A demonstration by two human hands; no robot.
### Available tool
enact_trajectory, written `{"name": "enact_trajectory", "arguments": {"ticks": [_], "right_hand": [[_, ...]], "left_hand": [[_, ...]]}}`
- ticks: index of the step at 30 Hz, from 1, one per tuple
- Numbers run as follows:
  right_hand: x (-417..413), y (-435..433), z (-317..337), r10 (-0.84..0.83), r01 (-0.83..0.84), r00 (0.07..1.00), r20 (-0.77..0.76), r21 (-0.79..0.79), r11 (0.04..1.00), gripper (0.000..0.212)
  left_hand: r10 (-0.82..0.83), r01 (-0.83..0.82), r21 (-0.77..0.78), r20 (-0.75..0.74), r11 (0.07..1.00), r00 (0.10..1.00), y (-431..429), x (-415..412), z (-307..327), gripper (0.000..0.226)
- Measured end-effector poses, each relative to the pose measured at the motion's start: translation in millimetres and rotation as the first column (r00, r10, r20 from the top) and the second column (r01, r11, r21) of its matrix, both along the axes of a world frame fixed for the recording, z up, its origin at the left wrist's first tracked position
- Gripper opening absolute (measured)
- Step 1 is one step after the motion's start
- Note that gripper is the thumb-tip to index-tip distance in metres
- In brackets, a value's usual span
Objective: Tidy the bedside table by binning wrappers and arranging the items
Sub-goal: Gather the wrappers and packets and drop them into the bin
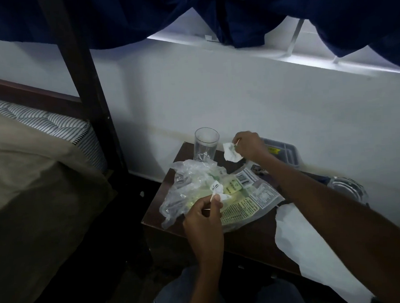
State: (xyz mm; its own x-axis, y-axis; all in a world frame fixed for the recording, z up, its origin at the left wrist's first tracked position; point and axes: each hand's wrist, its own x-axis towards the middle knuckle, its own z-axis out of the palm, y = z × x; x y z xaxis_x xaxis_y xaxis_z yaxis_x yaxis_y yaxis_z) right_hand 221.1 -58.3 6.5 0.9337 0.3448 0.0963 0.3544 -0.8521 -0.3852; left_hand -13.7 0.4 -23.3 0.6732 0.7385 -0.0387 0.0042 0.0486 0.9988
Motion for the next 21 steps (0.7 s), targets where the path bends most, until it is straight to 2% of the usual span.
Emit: {"name": "enact_trajectory", "arguments": {"ticks": [2, 4, 7, 11, 16, 21], "right_hand": [[-9.2, -16.3, 17.9, -0.011, 0.019, 0.999, -0.047, 0.174, 0.985, 0.019], [-26.5, -36.0, 35.7, -0.001, 0.016, 0.998, -0.055, 0.27, 0.963, 0.019], [-58.6, -71.5, 55.0, -0.003, 0.067, 0.989, -0.146, 0.436, 0.898, 0.017], [-117.2, -122.2, 74.8, 0.022, 0.1, 0.978, -0.205, 0.563, 0.821, 0.022], [-183.1, -215.8, 75.3, -0.04, 0.201, 0.959, -0.281, 0.574, 0.794, 0.021], [-221.1, -338.2, 63.2, -0.311, 0.406, 0.913, -0.264, 0.517, 0.753, 0.019]], "left_hand": [[-0.006, 0.006, -0.006, -0.011, 1.0, 1.0, -1.5, -0.3, 1.3, 0.021], [-0.015, 0.015, -0.011, -0.027, 1.0, 1.0, -4.7, -1.1, 1.2, 0.022], [-0.049, 0.049, -0.003, -0.027, 0.999, 0.998, -16.3, -5.3, 0.4, 0.025], [-0.162, 0.163, 0.074, -0.015, 0.984, 0.987, -34.8, -16.3, -1.4, 0.018], [-0.322, 0.321, 0.165, -0.018, 0.933, 0.946, -61.3, -35.2, 0.8, 0.027], [-0.521, 0.511, 0.229, -0.02, 0.829, 0.853, -115.3, -49.4, 15.4, 0.016]]}}
